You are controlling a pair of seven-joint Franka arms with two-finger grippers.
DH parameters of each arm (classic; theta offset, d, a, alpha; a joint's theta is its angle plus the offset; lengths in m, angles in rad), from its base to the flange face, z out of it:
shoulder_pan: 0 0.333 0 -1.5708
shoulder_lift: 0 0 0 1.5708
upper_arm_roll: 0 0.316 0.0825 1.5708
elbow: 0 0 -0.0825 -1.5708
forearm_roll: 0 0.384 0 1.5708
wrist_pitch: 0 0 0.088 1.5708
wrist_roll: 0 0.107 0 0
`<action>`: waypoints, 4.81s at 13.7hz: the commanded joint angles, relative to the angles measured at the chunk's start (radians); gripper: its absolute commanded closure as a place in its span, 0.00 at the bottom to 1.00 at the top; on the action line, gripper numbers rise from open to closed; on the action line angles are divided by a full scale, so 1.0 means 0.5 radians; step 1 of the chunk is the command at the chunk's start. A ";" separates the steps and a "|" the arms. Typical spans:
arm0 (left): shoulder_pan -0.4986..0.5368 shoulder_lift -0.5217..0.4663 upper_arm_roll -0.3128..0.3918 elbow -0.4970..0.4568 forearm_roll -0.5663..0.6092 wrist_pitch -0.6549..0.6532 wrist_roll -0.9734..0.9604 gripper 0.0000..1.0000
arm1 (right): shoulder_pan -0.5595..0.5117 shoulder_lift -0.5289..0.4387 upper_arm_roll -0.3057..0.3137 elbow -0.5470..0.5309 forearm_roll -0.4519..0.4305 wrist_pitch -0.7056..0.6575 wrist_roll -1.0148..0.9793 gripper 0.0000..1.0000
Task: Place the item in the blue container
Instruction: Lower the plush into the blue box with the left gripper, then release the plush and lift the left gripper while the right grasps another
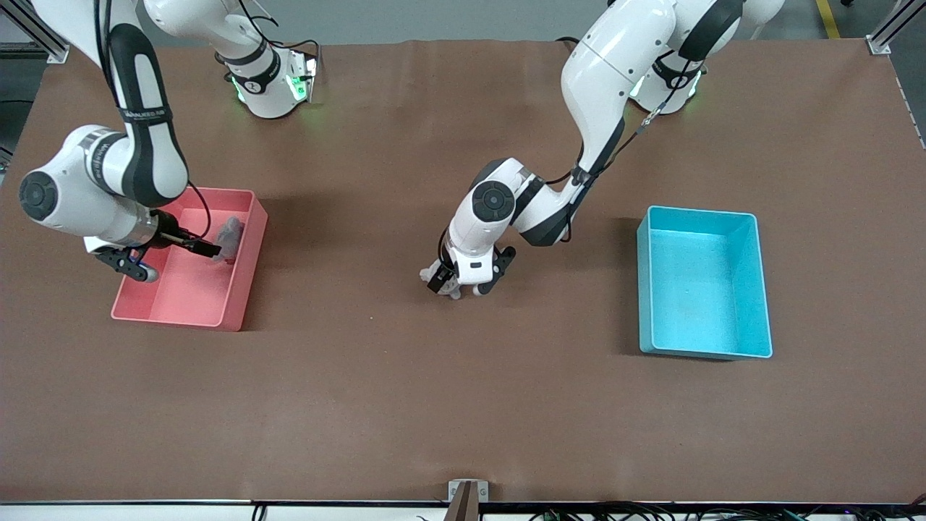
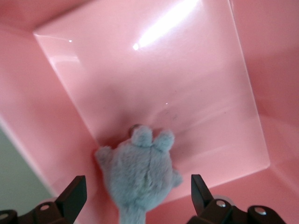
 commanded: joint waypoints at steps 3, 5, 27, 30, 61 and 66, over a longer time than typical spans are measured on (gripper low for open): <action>-0.024 0.007 0.032 0.024 0.101 0.014 -0.024 0.87 | 0.046 -0.087 0.004 -0.193 -0.006 0.195 0.029 0.02; -0.018 -0.039 0.090 0.030 0.138 -0.062 -0.018 1.00 | 0.045 -0.071 0.004 -0.193 0.043 0.192 0.032 0.02; 1.316 -0.871 0.134 -0.605 0.482 -1.088 1.884 0.93 | 0.104 0.150 0.081 -0.218 0.332 0.177 0.032 0.01; 1.371 -0.804 0.137 -0.590 0.466 -1.063 1.902 0.00 | 0.088 0.147 0.081 -0.211 0.329 0.173 0.014 0.08; 1.365 -0.972 -0.286 -0.305 0.420 -1.529 1.730 0.00 | -0.249 0.248 0.115 -0.083 0.782 -0.160 -0.125 0.19; 1.372 -0.969 -0.290 -0.305 0.420 -1.529 1.734 0.00 | -0.261 0.318 0.130 -0.083 0.964 -0.262 -0.125 0.19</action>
